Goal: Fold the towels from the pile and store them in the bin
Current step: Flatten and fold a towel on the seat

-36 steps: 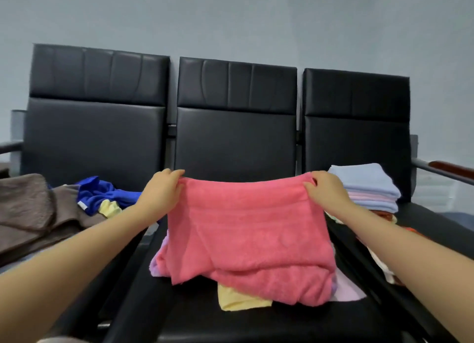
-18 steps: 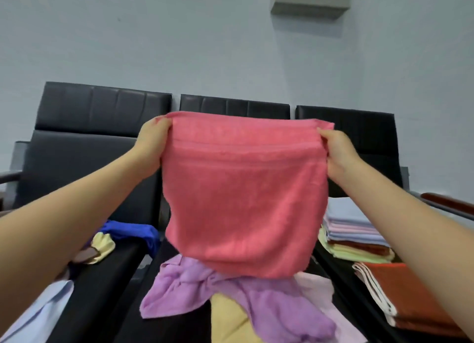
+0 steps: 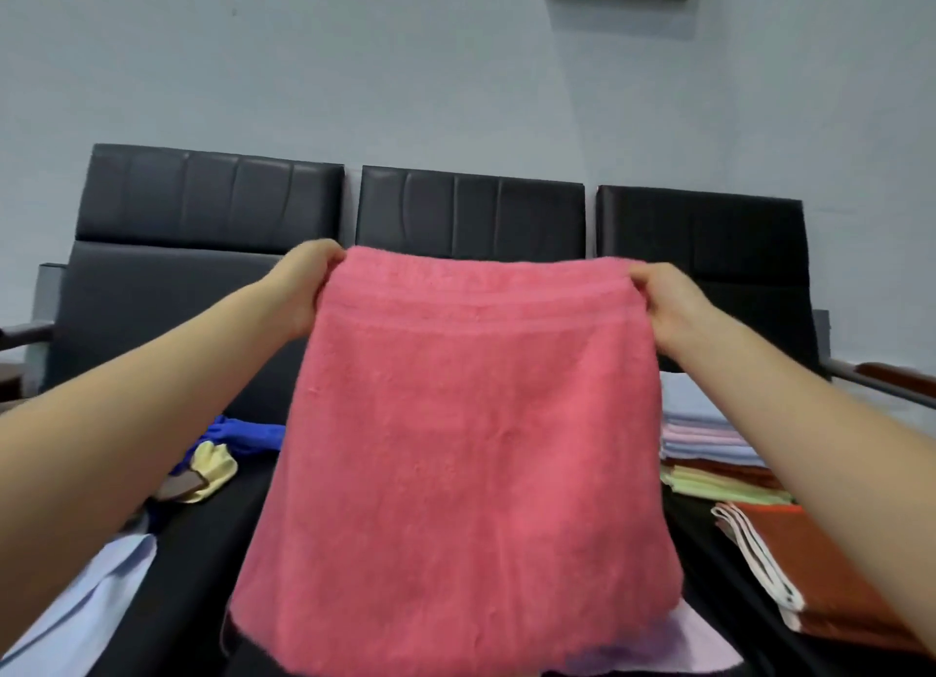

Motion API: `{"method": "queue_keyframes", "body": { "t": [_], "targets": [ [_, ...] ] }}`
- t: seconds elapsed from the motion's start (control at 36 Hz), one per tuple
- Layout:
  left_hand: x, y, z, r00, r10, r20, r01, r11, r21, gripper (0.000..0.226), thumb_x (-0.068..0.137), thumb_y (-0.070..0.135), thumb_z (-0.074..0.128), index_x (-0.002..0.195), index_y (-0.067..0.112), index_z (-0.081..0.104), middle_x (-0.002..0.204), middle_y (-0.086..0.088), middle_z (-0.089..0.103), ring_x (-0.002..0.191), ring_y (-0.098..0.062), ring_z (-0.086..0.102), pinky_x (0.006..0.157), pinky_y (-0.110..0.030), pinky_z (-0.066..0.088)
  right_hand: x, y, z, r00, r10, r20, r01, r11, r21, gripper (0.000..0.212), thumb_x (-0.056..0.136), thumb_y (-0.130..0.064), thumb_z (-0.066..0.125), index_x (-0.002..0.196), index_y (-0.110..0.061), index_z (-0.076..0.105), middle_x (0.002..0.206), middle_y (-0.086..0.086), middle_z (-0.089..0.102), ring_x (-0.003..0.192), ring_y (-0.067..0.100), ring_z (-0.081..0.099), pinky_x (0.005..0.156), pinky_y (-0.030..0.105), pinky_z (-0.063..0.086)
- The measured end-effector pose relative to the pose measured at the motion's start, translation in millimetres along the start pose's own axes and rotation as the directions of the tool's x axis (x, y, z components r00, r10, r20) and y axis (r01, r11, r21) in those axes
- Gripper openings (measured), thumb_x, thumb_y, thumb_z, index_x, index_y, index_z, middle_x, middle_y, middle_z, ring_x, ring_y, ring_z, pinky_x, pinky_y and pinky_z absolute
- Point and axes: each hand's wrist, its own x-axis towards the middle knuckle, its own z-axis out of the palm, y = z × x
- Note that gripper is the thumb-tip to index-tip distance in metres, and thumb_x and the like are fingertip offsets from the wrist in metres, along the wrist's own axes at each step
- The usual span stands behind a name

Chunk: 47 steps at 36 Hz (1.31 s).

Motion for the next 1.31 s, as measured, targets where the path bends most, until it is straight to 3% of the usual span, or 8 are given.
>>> {"method": "queue_keyframes", "body": {
  "t": [0.06, 0.14, 0.28, 0.47, 0.72, 1.0, 1.11, 1.31],
  "targets": [
    [14, -23, -5, 1.0, -0.022, -0.018, 0.026, 0.962, 0.273, 0.025, 0.098, 0.014, 0.04, 0.076, 0.012, 0.051, 0.045, 0.001, 0.047, 0.036, -0.013, 0.045, 0.036, -0.012, 0.032, 7, 23, -13, 0.999, 0.045, -0.031, -0.05, 0.983, -0.175, 0.022, 0.091, 0.004, 0.044, 0.079, -0.004, 0.06, 0.062, 0.005, 0.062, 0.048, 0.012, 0.059, 0.054, 0.024, 0.05],
    [31, -60, -16, 0.986, 0.137, 0.095, -0.15, 0.48, 0.865, 0.023, 0.097, 0.013, 0.047, 0.1, 0.003, 0.067, 0.083, -0.013, 0.064, 0.072, -0.028, 0.06, 0.059, -0.026, 0.044, 19, 57, -39, 0.993, -0.09, -0.081, 0.016, 0.764, -0.645, 0.014, 0.09, -0.003, 0.055, 0.088, 0.005, 0.067, 0.076, 0.008, 0.064, 0.061, 0.016, 0.061, 0.058, 0.025, 0.045],
    [45, -101, -20, 0.974, 0.109, 0.199, -0.217, 0.198, 0.956, 0.022, 0.093, 0.024, 0.053, 0.096, 0.017, 0.074, 0.103, -0.008, 0.071, 0.096, -0.029, 0.062, 0.083, -0.034, 0.05, 22, 103, -62, 0.996, -0.079, 0.029, 0.053, 0.325, -0.944, 0.019, 0.087, -0.011, 0.056, 0.076, -0.017, 0.07, 0.071, 0.003, 0.067, 0.074, 0.026, 0.067, 0.068, 0.031, 0.05],
    [63, -151, -13, 0.961, 0.263, 0.092, -0.099, 0.013, 0.995, 0.026, 0.092, 0.019, 0.045, 0.099, 0.022, 0.07, 0.1, -0.002, 0.066, 0.09, -0.027, 0.061, 0.068, -0.031, 0.042, 47, 159, -63, 0.988, 0.032, -0.15, -0.148, 0.474, -0.868, 0.021, 0.092, -0.005, 0.046, 0.081, -0.012, 0.063, 0.053, 0.003, 0.062, 0.061, 0.032, 0.072, 0.033, 0.019, 0.033],
    [78, -214, -3, 0.976, 0.217, 0.033, -0.029, -0.022, 0.999, 0.029, 0.095, 0.017, 0.046, 0.123, 0.014, 0.051, 0.119, -0.01, 0.052, 0.111, -0.03, 0.049, 0.068, -0.037, 0.035, 67, 212, -66, 0.969, 0.026, -0.244, -0.215, 0.566, -0.795, 0.029, 0.09, -0.012, 0.055, 0.118, -0.012, 0.061, 0.11, 0.011, 0.064, 0.099, 0.029, 0.064, 0.079, 0.036, 0.052],
    [4, -255, -36, 0.981, 0.059, 0.186, -0.191, 0.084, 0.978, 0.044, 0.096, 0.041, 0.045, 0.136, 0.021, 0.046, 0.127, -0.009, 0.05, 0.118, -0.029, 0.048, 0.093, -0.043, 0.045, 9, 234, -98, 0.952, 0.097, -0.291, -0.277, 0.677, -0.681, 0.012, 0.067, -0.025, 0.058, 0.072, -0.015, 0.061, 0.064, 0.0, 0.052, 0.062, 0.017, 0.046, 0.055, 0.025, 0.037],
    [-16, -246, -45, 0.996, -0.038, 0.086, -0.079, 0.164, 0.983, 0.045, 0.095, 0.041, 0.045, 0.134, 0.02, 0.047, 0.124, -0.013, 0.054, 0.115, -0.032, 0.052, 0.091, -0.041, 0.046, -24, 221, -100, 0.96, 0.112, -0.257, -0.257, 0.718, -0.647, 0.046, 0.065, -0.02, 0.058, 0.098, 0.012, 0.058, 0.071, 0.019, 0.052, 0.073, 0.02, 0.048, 0.069, 0.036, 0.035],
    [-43, -228, -52, 0.991, -0.051, 0.12, -0.111, 0.164, 0.98, 0.045, 0.094, 0.043, 0.049, 0.133, 0.021, 0.049, 0.123, -0.01, 0.053, 0.11, -0.029, 0.057, 0.09, -0.04, 0.047, -84, 176, -95, 0.943, 0.256, -0.213, -0.329, 0.621, -0.711, 0.033, 0.092, -0.005, 0.057, 0.12, 0.013, 0.055, 0.09, 0.013, 0.053, 0.083, 0.022, 0.047, 0.063, 0.029, 0.036]
  ]
}}
